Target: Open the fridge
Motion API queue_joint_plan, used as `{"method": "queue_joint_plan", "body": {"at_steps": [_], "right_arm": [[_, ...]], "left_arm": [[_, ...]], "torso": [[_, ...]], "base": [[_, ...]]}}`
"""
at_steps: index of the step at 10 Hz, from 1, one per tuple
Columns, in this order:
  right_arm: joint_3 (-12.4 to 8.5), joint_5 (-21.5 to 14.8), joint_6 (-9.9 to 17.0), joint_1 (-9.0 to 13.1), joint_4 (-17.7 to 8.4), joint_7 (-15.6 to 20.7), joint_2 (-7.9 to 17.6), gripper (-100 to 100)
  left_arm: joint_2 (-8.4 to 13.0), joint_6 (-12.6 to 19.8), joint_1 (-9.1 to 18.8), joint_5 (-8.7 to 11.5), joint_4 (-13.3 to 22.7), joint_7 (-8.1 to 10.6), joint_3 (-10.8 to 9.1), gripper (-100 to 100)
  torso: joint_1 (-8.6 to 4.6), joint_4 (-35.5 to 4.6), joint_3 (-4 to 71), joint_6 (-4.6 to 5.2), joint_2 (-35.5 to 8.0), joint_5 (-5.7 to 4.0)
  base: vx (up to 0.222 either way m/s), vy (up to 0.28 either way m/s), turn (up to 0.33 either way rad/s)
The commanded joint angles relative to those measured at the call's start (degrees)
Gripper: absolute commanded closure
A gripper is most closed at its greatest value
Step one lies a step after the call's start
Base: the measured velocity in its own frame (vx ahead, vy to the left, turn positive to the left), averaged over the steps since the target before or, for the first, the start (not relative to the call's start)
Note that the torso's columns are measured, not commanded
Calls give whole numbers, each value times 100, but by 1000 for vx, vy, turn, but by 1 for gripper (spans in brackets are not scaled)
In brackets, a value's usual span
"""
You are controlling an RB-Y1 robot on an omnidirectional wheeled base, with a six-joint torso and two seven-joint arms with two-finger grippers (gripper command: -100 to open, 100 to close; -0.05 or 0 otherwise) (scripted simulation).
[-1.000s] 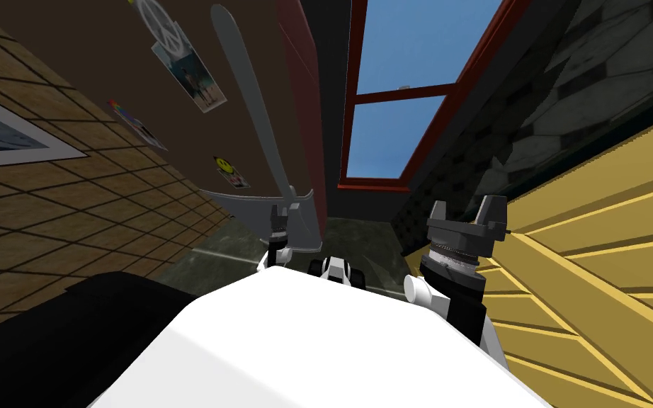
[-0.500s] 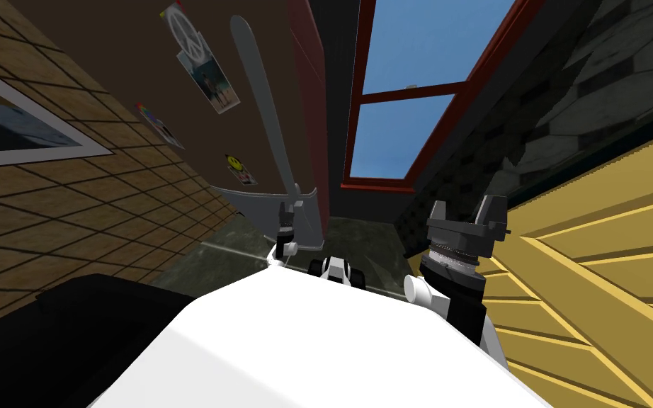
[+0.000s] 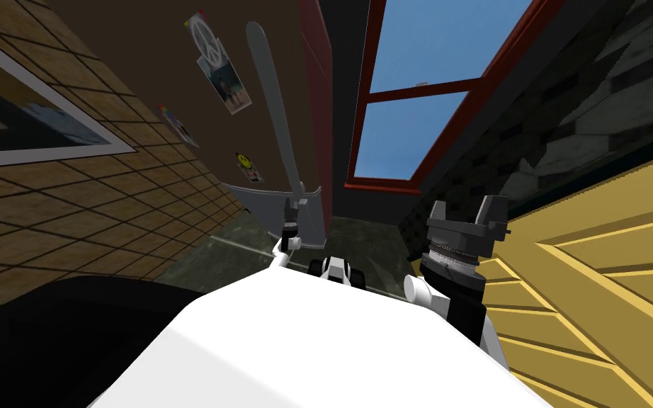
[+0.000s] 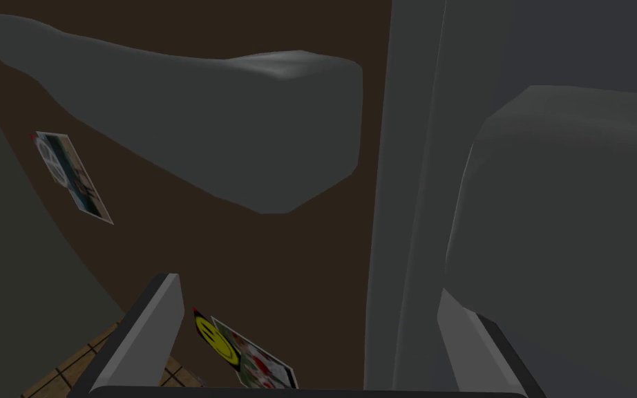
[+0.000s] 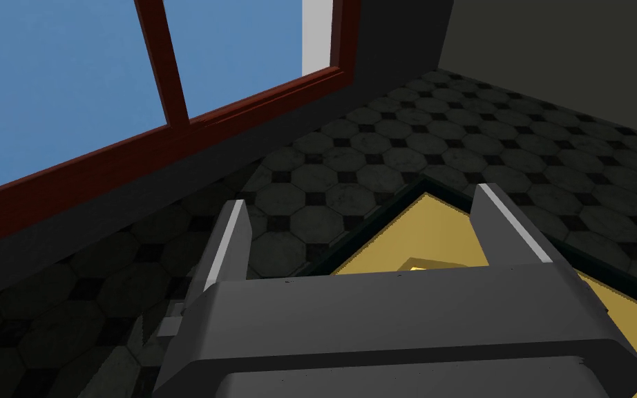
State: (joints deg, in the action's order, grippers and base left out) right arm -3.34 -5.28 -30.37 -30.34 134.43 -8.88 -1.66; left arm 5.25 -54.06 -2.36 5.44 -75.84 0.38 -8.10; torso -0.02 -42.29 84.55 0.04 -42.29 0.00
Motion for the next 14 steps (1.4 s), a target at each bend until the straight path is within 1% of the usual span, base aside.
{"method": "queue_joint_plan", "body": {"at_steps": [1, 2, 3, 4, 5, 6, 7, 8, 9, 10, 11, 12, 13, 14], "right_arm": [[0, 0, 0, 0, 0, 0, 0, 0], [0, 0, 0, 0, 0, 0, 0, 0], [-1, 0, 0, -1, 0, 0, 0, 0], [0, 0, 0, 0, 0, 0, 0, 0], [0, 0, 0, 0, 0, 0, 0, 0], [0, 0, 0, 0, 0, 0, 0, 0], [0, 0, 0, 0, 0, 0, 0, 0], [-1, 0, 0, -1, 0, 0, 0, 0], [0, 0, 0, 0, 0, 0, 0, 0], [0, 0, 0, 0, 0, 0, 0, 0], [0, 0, 0, 0, 0, 0, 0, 0], [0, 0, 0, 0, 0, 0, 0, 0], [-1, 0, 0, -1, 0, 0, 0, 0], [0, 0, 0, 0, 0, 0, 0, 0]], "left_arm": [[-17, -35, 236, -11, 394, -6, 10, -100], [-27, -139, 473, -111, 525, 37, 36, -100], [-27, -139, 593, -111, 608, 37, 36, -100], [-27, -139, 772, -111, 810, 37, 36, -100], [-27, -139, 902, -111, 967, 37, 36, -100], [-27, -139, 902, -111, 1098, 37, 36, -100], [-36, -243, 1142, -212, 1272, 80, 62, -100], [-36, -243, 1318, -212, 1442, 80, 62, -100], [-36, -243, 1434, -212, 1507, 80, 62, -100], [-36, -243, 1568, -212, 1659, 80, 62, -100], [-36, -243, 1568, -212, 1812, 80, 62, -100], [-46, -347, 1797, -313, 1990, 123, 88, -100], [-46, -347, 1958, -313, 2127, 123, 88, -100], [-46, -347, 2171, -313, 2365, 123, 88, -100]], "torso": [[-1, 2, 7, 7, 11, 0], [-4, 12, 15, 12, 25, 3], [-5, 8, 11, 1, 14, 0], [-4, 2, 2, 0, 2, -1], [-1, 0, 1, 1, 2, 0], [-6, 1, 10, 17, 16, -2], [-9, 12, 18, 17, 29, 1], [-5, 9, 13, 0, 17, 0], [-6, 2, 3, 3, 4, -1], [-2, 1, 3, 0, 5, -1], [-6, 0, 10, 12, 15, -2], [-10, 12, 14, 15, 24, 2], [-5, 8, 9, 0, 11, 0], [-4, 1, 0, 2, -1, 0]], "base": [[1, 6, 10], [-36, -1, 251], [-52, -11, 178], [-30, -3, 11], [-17, 7, 10], [-6, 10, -7], [-48, 4, 332], [-57, -8, 142], [-23, -5, -50], [-7, 2, 8], [4, 7, 11], [-37, 7, 310], [-56, -3, 151], [-32, 0, -24]]}}
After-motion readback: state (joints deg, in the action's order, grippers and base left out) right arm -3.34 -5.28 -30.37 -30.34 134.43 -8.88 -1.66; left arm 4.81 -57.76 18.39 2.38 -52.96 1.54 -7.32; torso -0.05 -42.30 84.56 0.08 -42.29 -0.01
